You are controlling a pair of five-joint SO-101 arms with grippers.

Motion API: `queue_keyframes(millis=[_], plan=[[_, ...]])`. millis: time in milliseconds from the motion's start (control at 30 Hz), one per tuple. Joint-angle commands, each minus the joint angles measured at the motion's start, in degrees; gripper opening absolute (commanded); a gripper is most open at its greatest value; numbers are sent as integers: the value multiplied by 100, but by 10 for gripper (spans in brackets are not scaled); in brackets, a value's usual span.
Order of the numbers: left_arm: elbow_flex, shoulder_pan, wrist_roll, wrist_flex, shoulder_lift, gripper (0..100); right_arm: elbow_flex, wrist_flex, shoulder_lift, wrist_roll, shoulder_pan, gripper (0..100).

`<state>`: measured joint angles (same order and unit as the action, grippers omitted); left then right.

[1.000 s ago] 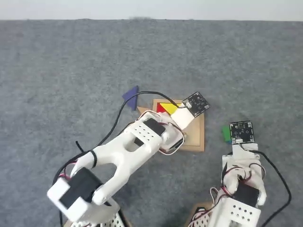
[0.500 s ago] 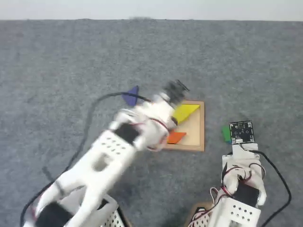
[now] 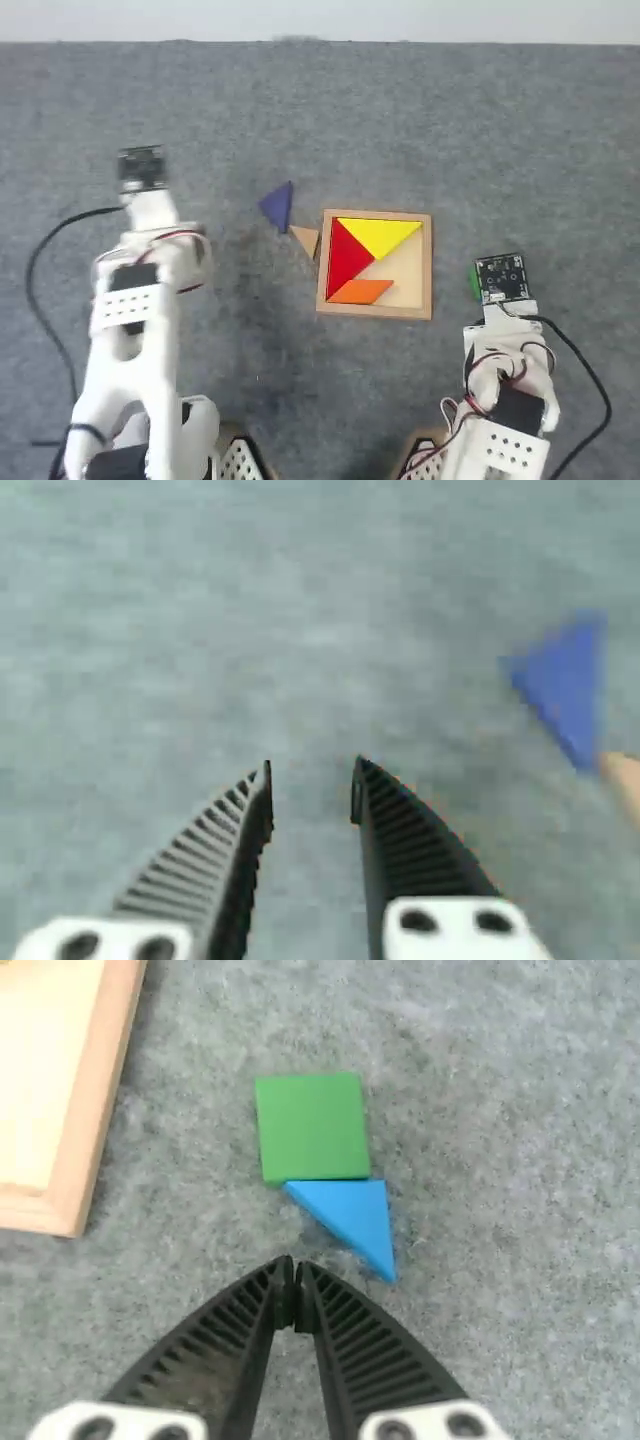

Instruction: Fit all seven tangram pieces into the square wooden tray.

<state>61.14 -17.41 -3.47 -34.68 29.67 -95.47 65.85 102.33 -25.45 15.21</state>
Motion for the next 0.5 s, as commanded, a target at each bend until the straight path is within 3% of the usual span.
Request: queue_keyframes(millis=[0, 467], plan=[[40, -510, -79, 369, 0, 123, -88, -154, 127, -70, -75, 6], [207, -475, -88, 369, -53, 123, -88, -57, 101, -97, -330, 6]])
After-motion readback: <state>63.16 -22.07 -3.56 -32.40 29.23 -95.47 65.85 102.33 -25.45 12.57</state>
